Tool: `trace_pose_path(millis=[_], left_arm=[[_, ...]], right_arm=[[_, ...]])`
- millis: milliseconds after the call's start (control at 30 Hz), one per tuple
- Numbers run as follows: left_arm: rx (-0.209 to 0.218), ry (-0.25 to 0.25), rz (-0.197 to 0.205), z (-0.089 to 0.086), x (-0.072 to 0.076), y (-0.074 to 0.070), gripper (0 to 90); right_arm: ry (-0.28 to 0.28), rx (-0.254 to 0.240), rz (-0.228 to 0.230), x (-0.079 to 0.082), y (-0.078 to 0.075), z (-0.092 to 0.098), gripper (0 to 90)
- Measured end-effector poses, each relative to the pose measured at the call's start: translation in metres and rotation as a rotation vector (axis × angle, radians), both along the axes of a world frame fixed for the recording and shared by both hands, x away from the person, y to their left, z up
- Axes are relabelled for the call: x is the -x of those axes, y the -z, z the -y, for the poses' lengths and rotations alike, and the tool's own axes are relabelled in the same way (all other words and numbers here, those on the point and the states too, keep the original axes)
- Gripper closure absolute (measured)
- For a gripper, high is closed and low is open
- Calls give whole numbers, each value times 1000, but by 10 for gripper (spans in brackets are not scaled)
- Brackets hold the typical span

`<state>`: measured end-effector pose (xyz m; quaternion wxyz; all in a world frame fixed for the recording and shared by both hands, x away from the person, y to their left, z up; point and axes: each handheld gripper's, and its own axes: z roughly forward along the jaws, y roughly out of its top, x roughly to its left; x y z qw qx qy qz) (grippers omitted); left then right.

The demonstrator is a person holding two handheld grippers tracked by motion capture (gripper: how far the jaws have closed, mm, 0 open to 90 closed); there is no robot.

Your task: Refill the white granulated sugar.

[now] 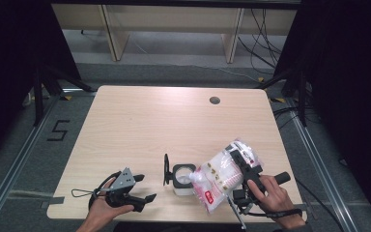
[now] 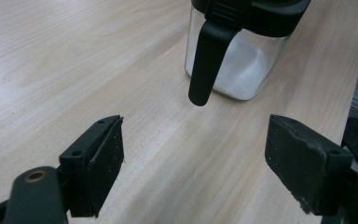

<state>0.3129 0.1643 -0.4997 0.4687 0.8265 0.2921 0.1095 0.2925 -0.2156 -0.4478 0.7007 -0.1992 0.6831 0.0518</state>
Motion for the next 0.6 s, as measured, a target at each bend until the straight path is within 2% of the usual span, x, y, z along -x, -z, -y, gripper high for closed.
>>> trace_pose_path(millis=[67,100,167,267,367,433,500,600], left_arm=[[-2,-4,-2,0,0,1,191],[-8,4,9,0,0,1,191],[-9,7,6,-1,0,0,190],[-4,3,9,0,0,1,191],[-14,7,9,-1,0,0,190],[-6,6,7,-1,0,0,191],[-7,3,8,-1,1,1,191],[-14,9,9,-1,0,0,191]], right_arm=[[-6,4,9,0,-1,0,423],[5,-18,-10,0,1,1,423],[-5,2,6,0,-1,0,423],[9,-13,-9,0,1,0,423],[7,-13,-10,0,1,0,424],[6,-14,-10,1,1,0,424],[-7,-3,6,0,-1,0,425],[-10,-1,8,0,-2,0,426]])
